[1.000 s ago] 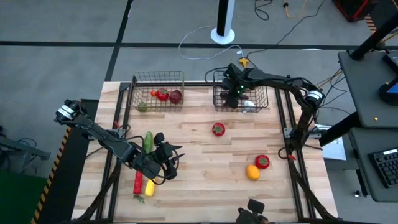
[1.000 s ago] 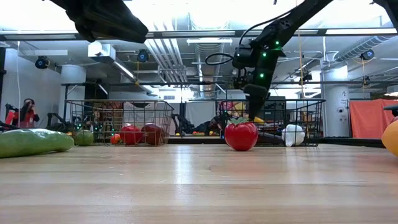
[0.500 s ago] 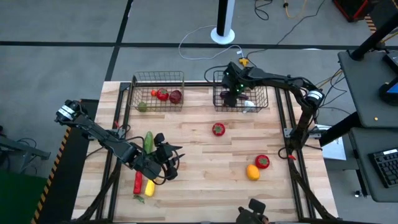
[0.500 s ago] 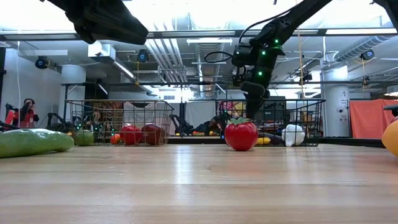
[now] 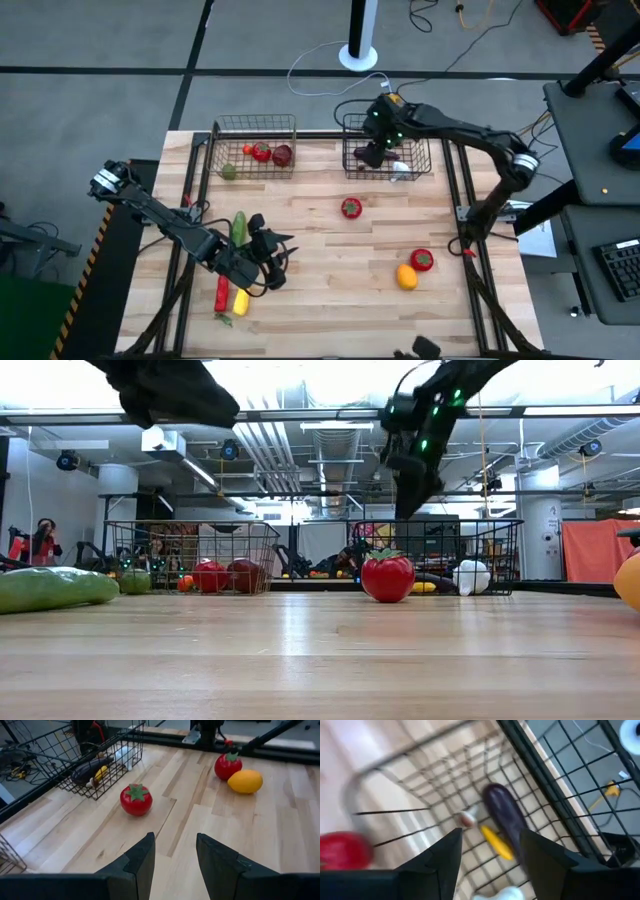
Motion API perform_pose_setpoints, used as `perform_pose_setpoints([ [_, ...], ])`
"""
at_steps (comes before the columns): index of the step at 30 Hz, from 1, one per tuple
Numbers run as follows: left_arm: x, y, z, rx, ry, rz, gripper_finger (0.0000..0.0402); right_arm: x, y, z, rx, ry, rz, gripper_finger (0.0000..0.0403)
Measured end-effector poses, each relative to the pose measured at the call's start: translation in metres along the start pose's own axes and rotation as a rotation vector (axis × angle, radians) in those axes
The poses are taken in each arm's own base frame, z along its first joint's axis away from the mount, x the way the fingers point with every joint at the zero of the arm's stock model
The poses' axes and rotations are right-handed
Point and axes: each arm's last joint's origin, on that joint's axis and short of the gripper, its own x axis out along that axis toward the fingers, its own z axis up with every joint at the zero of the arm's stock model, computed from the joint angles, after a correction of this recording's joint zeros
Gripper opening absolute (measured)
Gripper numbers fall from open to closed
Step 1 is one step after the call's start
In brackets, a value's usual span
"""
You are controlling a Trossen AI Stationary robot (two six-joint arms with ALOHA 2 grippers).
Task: Sort produce into baskets
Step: Put the cucumber into the right wire basket
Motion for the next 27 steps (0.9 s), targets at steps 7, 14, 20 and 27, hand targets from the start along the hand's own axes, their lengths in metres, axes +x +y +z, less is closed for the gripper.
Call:
perform_pose_setpoints([
  [7, -0.002, -0.003, 0.009, -0.018, -0.013, -0.008, 0.0128, -0.057, 0.047, -0.009, -0.031, -0.171, 0.101, 0.0185],
  [14, -0.010, 0.000, 0.023, -0.090, 0.058, 0.039, 0.0128, -0.095, 0.108, -0.039, -0.096, -0.357, 0.220, 0.0187],
  [20, -0.023, 0.010, 0.035, -0.148, 0.149, 0.154, 0.0128, -0.090, 0.144, -0.066, -0.147, -0.462, 0.332, 0.0187],
  [27, -0.030, 0.014, 0.043, -0.141, 0.208, 0.177, 0.0128, -0.071, 0.163, -0.086, -0.158, -0.500, 0.369, 0.0187],
])
